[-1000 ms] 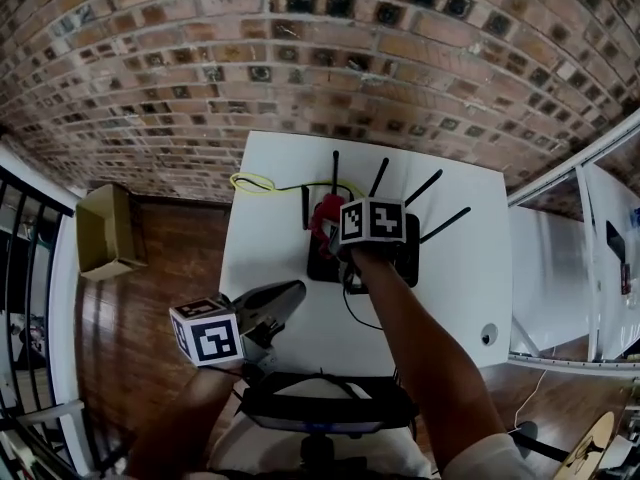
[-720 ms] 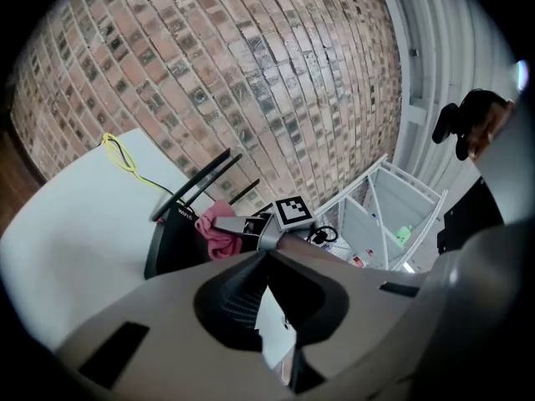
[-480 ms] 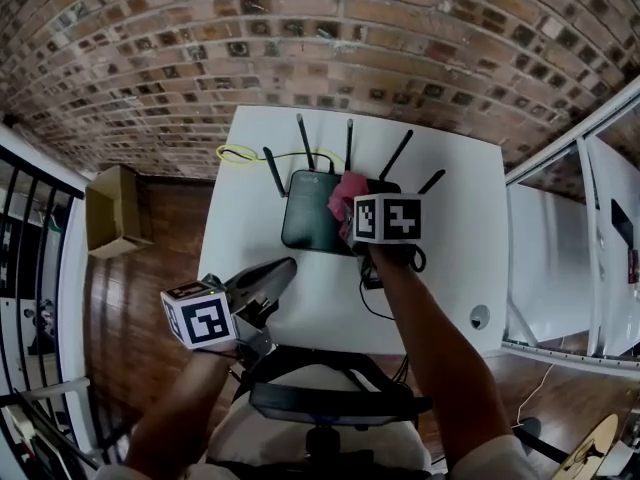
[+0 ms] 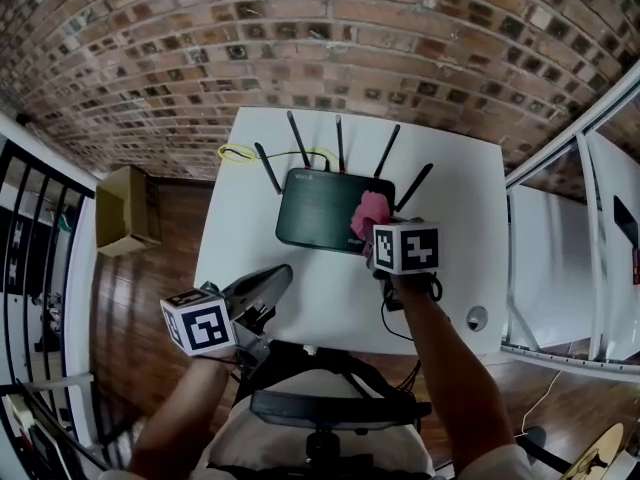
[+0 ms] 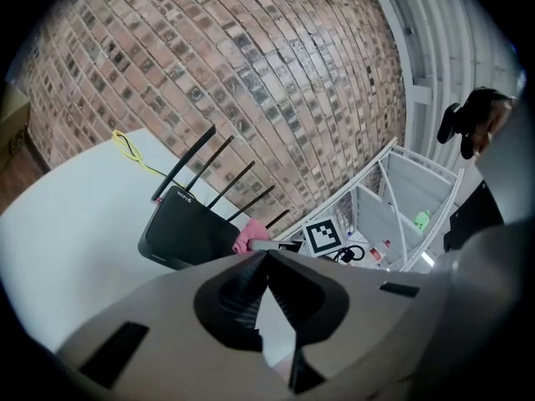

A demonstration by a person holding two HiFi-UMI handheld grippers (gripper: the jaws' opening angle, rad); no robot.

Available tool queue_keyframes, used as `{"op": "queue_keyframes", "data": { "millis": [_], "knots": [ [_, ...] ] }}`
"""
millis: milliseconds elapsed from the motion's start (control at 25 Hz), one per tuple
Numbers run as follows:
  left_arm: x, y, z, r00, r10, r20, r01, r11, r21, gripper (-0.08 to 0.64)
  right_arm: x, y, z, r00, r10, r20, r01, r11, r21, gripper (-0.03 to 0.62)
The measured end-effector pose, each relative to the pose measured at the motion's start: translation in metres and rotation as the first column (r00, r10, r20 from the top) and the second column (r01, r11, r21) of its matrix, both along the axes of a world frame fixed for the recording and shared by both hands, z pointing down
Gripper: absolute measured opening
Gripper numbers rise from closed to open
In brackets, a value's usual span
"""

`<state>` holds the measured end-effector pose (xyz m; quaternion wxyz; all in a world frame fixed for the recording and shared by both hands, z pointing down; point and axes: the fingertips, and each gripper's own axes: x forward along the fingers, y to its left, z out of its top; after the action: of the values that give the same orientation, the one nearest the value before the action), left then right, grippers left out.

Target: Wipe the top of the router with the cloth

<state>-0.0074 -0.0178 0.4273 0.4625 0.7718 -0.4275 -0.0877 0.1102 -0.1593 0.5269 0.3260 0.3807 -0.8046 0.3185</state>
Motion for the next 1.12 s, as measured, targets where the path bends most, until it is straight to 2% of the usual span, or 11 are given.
{"op": "queue_keyframes", "data": {
  "millis": [240, 480, 560, 760, 920, 1120],
  "knots": [
    [-0.006, -0.002, 0.011, 0.999, 0.036, -0.019, -0.037, 0.999, -0.025, 0.025, 0.028, -0.003, 0.006, 0.995, 0.013, -0.098, -0.012, 1.0, 0.016, 0.141],
    [-0.034, -0.006, 0.018, 0.997, 0.076, -0.013, -0.076, 0.996, -0.039, 0.025, 0.045, -0.007, 0.018, 0.976, 0.091, -0.198, -0.091, 0.996, 0.009, 0.141],
    [-0.042, -0.007, 0.018, 0.995, 0.096, -0.032, -0.097, 0.994, -0.043, 0.025, 0.046, -0.001, 0.021, 0.969, 0.091, -0.229, -0.097, 0.995, -0.016, 0.141],
    [-0.062, -0.011, 0.026, 0.988, 0.15, -0.043, -0.153, 0.987, -0.056, 0.025, 0.04, 0.022, 0.047, 0.953, 0.04, -0.3, -0.085, 0.987, -0.138, 0.141],
    [-0.073, -0.016, 0.026, 0.981, 0.187, -0.061, -0.189, 0.982, -0.03, 0.025, 0.039, 0.021, 0.057, 0.938, 0.079, -0.337, -0.129, 0.983, -0.13, 0.141],
    [-0.086, -0.016, 0.028, 0.972, 0.221, -0.076, -0.223, 0.974, -0.026, 0.025, 0.029, 0.021, 0.059, 0.924, 0.054, -0.38, -0.108, 0.987, -0.122, 0.132]
  ]
}}
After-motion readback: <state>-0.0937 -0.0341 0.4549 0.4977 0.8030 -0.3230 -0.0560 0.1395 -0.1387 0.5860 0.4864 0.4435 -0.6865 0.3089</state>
